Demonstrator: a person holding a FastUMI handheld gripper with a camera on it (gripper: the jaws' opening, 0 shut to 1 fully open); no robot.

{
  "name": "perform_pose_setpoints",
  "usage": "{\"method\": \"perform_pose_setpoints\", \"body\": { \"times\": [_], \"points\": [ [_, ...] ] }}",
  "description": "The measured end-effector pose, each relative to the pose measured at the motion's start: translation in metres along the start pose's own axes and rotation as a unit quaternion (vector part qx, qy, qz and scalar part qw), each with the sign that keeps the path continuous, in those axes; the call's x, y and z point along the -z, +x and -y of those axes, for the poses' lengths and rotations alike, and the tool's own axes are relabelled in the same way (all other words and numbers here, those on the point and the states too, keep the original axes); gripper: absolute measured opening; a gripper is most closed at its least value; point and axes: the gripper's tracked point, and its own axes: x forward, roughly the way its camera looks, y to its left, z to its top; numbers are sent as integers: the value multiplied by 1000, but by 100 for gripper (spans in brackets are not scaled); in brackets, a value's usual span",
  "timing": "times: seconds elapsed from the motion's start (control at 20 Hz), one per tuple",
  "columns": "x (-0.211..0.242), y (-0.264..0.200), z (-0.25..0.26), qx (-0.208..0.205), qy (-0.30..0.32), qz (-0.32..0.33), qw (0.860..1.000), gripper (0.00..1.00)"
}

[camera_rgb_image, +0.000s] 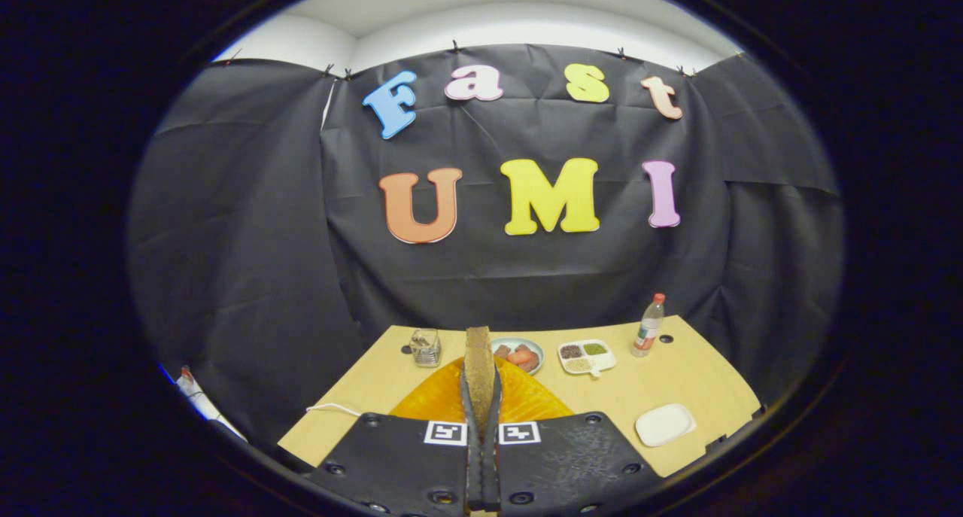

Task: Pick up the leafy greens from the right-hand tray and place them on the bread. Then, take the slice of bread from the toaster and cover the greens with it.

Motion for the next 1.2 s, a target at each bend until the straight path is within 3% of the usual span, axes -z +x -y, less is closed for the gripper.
{"method": "perform_pose_setpoints", "body": {
  "times": [0.5, 1.2],
  "points": [
    [68, 54, 60, 26, 14, -29, 999, 1],
    [203, 137, 57, -21, 30, -138, 990, 1]
  ]
}}
